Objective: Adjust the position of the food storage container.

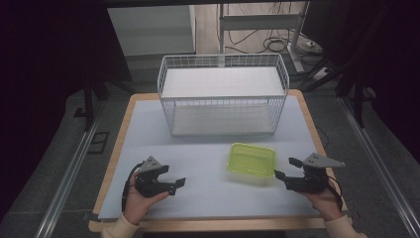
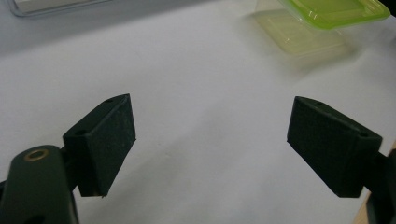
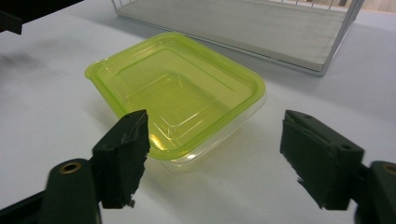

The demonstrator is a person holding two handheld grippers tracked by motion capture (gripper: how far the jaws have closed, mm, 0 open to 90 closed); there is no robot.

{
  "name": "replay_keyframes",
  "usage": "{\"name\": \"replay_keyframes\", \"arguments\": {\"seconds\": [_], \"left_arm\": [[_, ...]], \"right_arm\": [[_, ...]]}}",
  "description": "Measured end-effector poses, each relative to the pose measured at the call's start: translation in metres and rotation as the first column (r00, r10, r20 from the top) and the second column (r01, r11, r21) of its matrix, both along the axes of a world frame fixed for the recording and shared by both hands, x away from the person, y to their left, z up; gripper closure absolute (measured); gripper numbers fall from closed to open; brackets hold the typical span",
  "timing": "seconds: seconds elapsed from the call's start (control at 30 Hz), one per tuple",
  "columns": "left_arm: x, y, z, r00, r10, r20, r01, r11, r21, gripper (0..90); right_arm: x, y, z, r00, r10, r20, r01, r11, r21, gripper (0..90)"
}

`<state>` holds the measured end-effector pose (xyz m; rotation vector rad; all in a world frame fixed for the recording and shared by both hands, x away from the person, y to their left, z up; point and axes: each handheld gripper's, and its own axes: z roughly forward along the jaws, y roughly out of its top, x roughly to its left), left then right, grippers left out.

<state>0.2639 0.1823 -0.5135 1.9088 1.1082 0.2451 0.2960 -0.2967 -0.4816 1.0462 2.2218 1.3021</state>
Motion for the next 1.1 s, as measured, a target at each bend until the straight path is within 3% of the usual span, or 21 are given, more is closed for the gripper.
{"name": "replay_keyframes", "arguments": {"seconds": [0.27,0.5,0.6,0.87,1.1], "left_arm": [[-0.003,-0.002,0.0,0.9999,-0.009,0.006,0.009,1.0,0.003,15.0],[-0.002,-0.003,-0.001,0.9998,-0.019,0.0,0.019,0.9998,0.006,15.2],[-0.002,-0.002,-0.002,0.9999,-0.014,-0.003,0.014,0.9999,0.001,15.3],[-0.004,-0.003,-0.003,0.9998,-0.017,-0.004,0.017,0.9998,0.006,15.4],[-0.004,-0.002,-0.004,0.9998,-0.017,-0.013,0.017,0.9998,0.005,15.5]], "right_arm": [[-0.002,-0.002,0.004,1.0,0.005,0.0,-0.005,1.0,-0.006,39.4],[-0.009,-0.002,0.015,0.9989,0.031,0.036,-0.031,0.999,-0.012,79.3],[-0.009,-0.001,0.016,0.9974,0.069,0.022,-0.069,0.998,-0.011,89.7],[-0.012,0.018,0.013,0.9858,0.165,-0.031,-0.166,0.986,-0.022,90.0],[-0.016,0.047,-0.003,0.9623,0.253,-0.1,-0.263,0.96,-0.098,90.0]]}}
